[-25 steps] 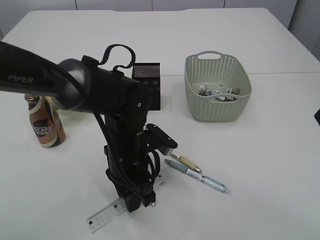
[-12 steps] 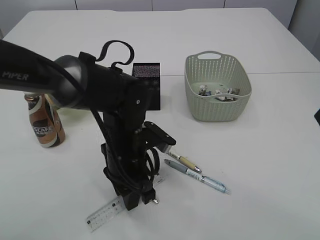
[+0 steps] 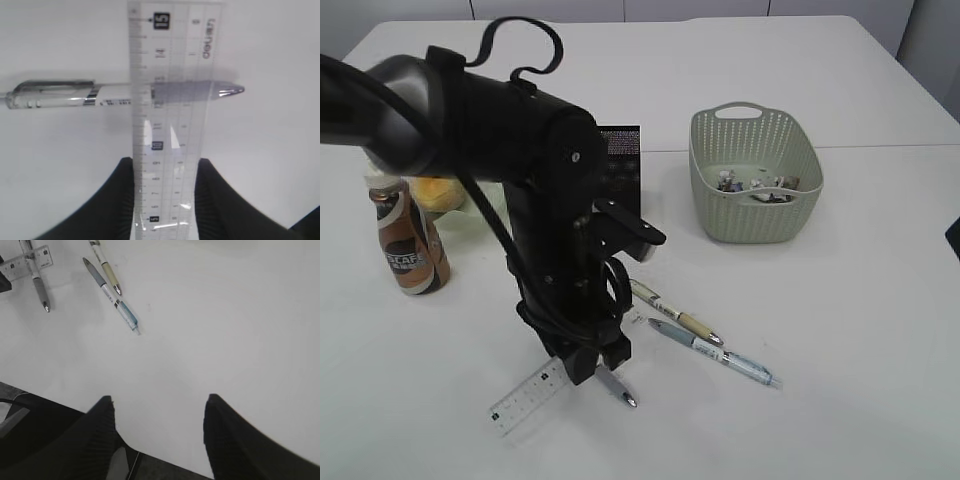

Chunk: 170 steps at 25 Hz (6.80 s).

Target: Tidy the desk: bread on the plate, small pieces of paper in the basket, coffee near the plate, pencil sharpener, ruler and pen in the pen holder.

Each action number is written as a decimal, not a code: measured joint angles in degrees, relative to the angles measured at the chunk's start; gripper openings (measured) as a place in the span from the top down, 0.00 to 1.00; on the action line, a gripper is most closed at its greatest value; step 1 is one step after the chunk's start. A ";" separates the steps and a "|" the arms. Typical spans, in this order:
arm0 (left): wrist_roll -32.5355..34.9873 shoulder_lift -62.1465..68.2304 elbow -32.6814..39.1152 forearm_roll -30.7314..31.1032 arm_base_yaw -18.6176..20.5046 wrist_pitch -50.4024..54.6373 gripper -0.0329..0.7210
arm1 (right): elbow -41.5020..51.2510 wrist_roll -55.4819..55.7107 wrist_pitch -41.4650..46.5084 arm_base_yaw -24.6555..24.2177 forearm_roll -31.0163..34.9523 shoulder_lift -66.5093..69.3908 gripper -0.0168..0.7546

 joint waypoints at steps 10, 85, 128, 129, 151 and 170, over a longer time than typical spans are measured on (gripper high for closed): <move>-5.94 -7.11 -2.21 0.59 0.00 9.63 0.64 | 0.00 0.00 0.00 0.00 1.20 0.00 0.44; -14.10 5.93 -5.94 11.63 17.03 -90.07 0.64 | 0.00 0.35 0.00 0.00 3.93 0.00 0.44; -14.34 12.16 -5.94 10.44 17.03 -84.85 0.48 | 0.00 0.38 0.03 0.00 3.93 0.00 0.44; -14.34 12.16 -5.94 10.04 17.03 -84.85 0.47 | 0.00 0.38 0.03 0.00 3.93 0.00 0.44; -14.34 1.48 -5.94 9.24 17.03 -73.73 0.44 | 0.00 0.38 0.03 0.00 5.10 0.00 0.44; -14.34 -27.59 -13.56 15.04 17.03 -14.83 0.44 | -8.27 1.18 0.25 0.00 15.22 6.90 0.44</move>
